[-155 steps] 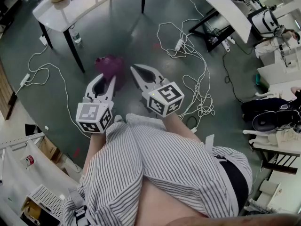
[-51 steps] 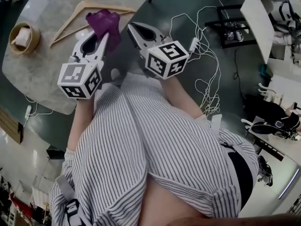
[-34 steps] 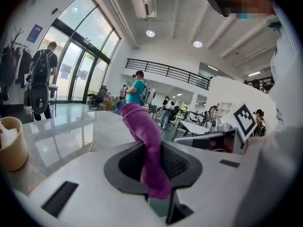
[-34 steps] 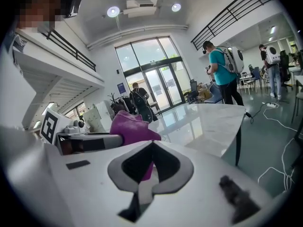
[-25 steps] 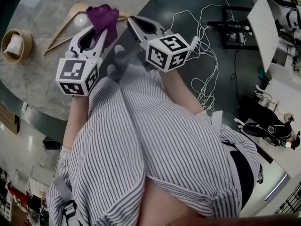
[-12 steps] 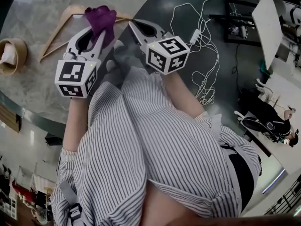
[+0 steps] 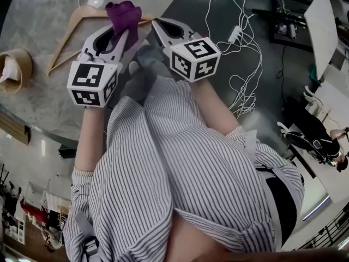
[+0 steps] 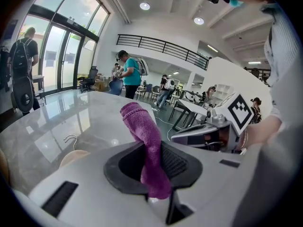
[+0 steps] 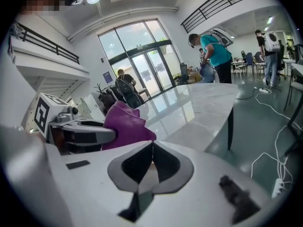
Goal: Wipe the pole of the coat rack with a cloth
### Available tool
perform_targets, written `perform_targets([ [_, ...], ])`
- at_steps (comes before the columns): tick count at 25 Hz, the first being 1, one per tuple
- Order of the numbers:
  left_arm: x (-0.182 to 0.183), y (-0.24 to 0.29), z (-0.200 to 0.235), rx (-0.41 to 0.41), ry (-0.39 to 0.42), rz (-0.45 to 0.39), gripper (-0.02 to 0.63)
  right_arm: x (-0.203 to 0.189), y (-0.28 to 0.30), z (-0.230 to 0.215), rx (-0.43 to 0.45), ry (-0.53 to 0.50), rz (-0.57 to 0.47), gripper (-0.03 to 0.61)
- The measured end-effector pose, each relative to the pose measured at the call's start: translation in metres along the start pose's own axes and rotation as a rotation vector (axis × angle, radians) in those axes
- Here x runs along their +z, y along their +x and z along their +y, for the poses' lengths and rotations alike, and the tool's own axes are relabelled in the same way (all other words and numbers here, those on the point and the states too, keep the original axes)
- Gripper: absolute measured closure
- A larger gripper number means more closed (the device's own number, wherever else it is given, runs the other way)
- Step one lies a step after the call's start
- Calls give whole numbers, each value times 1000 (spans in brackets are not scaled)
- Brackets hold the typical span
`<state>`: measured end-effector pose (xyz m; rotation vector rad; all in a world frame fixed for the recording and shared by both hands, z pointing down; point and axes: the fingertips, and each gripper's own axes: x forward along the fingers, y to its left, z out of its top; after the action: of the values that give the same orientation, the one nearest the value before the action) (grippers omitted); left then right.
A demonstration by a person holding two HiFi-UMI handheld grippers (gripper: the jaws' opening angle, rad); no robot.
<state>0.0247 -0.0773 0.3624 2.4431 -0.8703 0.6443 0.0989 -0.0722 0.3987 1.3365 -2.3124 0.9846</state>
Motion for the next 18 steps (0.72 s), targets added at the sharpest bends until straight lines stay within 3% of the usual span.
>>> perform_targets([
  [18,-17,75,0,-68,-88,115,529,-35,28,-58,-39,121,112,563],
])
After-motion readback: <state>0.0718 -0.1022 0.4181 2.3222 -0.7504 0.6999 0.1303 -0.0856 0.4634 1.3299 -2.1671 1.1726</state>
